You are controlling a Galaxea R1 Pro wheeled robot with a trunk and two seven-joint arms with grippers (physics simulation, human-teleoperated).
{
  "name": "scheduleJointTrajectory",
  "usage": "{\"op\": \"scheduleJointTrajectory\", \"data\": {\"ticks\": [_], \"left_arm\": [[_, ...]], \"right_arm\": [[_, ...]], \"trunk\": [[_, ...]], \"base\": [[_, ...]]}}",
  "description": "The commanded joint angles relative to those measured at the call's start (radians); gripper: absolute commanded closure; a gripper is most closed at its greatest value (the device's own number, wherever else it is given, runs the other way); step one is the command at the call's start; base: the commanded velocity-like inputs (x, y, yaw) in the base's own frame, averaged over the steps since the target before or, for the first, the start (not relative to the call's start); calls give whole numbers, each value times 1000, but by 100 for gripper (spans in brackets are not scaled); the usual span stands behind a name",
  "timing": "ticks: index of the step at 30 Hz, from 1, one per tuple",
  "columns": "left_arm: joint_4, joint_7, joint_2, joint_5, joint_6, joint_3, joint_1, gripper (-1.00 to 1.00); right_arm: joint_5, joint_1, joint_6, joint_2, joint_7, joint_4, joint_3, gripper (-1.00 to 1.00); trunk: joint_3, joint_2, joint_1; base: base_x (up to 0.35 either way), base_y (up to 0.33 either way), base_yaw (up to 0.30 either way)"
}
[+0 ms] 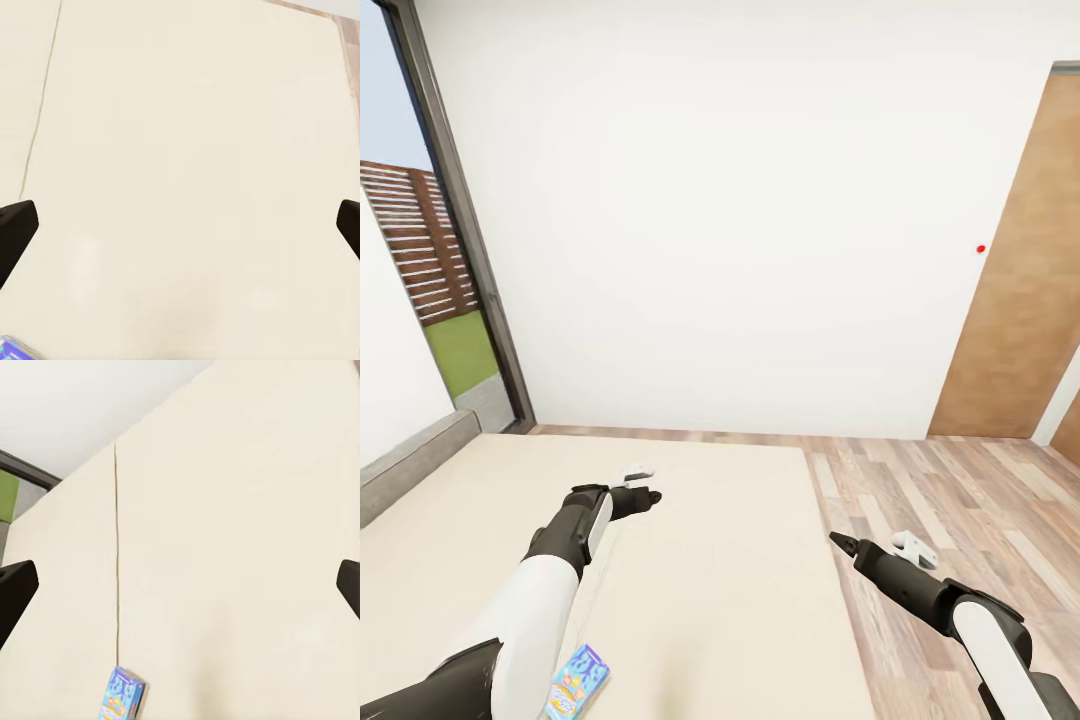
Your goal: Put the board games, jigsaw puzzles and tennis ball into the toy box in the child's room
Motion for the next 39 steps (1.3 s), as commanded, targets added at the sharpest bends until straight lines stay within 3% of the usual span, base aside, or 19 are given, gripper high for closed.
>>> {"op": "scheduleJointTrajectory", "data": {"ticks": [1, 39], "left_arm": [[-2, -9, -1, -11, 4, 8, -1, -100], [-1, -9, -2, -11, 4, 8, -1, -100]], "right_arm": [[-11, -1, 3, 0, -9, -1, 0, -100], [-11, -1, 3, 0, -10, -1, 1, -100]], "trunk": [[-2, -2, 1], [-2, -2, 1]], "base": [[0, 73, 0], [0, 113, 0]]}}
